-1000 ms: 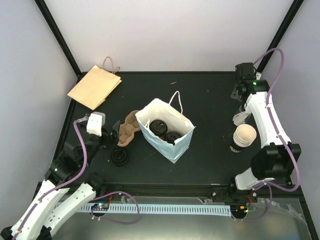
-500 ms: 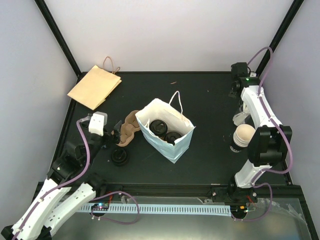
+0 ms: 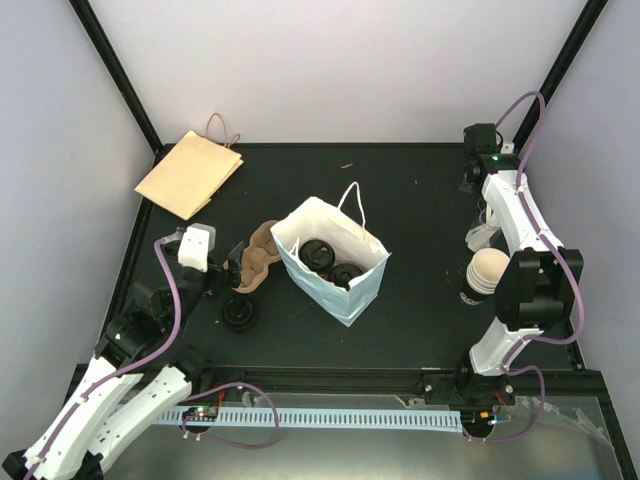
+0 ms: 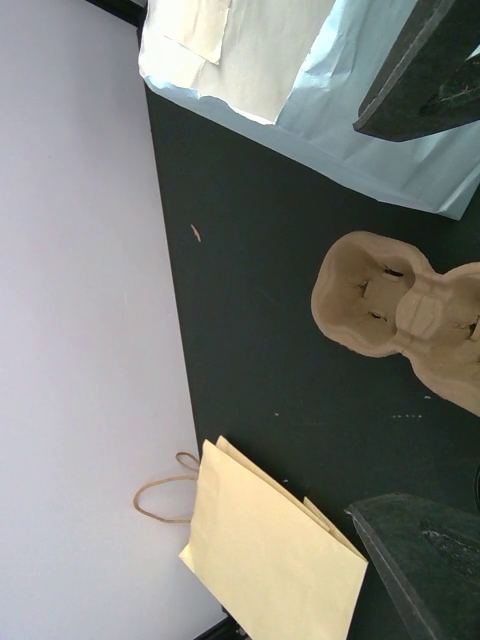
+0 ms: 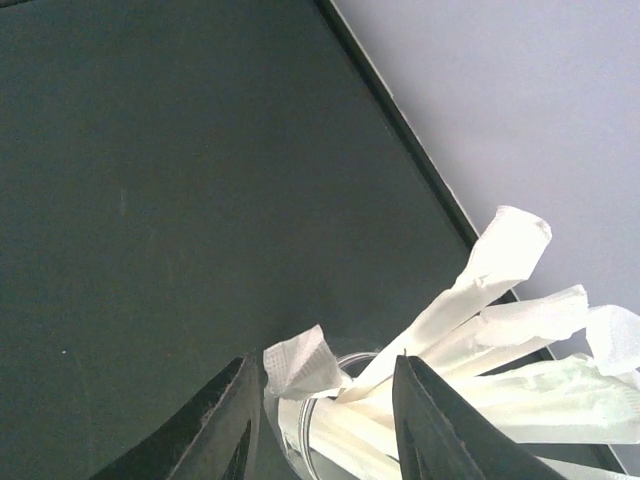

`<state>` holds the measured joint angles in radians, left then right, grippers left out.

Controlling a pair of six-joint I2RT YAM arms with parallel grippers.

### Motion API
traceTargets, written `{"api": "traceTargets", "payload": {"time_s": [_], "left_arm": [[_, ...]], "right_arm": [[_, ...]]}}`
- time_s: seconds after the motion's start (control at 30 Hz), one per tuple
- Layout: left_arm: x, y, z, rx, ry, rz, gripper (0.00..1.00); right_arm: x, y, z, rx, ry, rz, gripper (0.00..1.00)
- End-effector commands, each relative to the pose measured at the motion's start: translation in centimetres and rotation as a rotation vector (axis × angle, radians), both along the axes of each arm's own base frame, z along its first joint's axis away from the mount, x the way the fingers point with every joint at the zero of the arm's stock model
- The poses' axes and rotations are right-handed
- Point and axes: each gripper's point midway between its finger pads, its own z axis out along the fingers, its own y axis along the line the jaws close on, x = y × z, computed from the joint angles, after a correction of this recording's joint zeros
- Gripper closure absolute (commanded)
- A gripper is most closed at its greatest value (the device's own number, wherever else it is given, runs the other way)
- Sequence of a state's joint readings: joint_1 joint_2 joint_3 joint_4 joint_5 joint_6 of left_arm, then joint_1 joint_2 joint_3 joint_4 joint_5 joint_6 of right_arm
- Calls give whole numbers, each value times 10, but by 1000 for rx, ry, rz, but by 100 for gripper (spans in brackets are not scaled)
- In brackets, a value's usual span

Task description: Pack the takeout coffee

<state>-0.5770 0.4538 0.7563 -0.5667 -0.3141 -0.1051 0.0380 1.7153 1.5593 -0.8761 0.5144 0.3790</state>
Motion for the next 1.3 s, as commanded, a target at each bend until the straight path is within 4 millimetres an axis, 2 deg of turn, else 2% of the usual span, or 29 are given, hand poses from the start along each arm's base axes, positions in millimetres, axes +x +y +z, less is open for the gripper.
{"api": "traceTargets", "payload": {"time_s": [0.0, 0.1, 0.27, 0.37, 0.57, 1.2, 1.27], "left_arm": [[2, -1, 8, -8, -29, -4, 1], [2, -2, 8, -7, -30, -5, 1], [3, -2, 7, -6, -28, -6, 1], [3, -2, 7, -6, -27, -7, 1], [3, -3, 7, -9, -26, -12, 1], [2, -3, 7, -8, -25, -11, 1], [3, -3, 6, -8, -24, -10, 1]], "right_arm": [[11, -9, 13, -43, -53, -27, 61], [15, -11, 13, -54, -63, -32, 61], [18, -14, 14, -76, -71, -43, 71], [16, -14, 19, -82, -75, -40, 76], [10, -11, 36, -103, -101, -22, 80], [-20, 8, 106, -68, -223, 42, 81], [-20, 11, 106, -60, -226, 61, 76]]}}
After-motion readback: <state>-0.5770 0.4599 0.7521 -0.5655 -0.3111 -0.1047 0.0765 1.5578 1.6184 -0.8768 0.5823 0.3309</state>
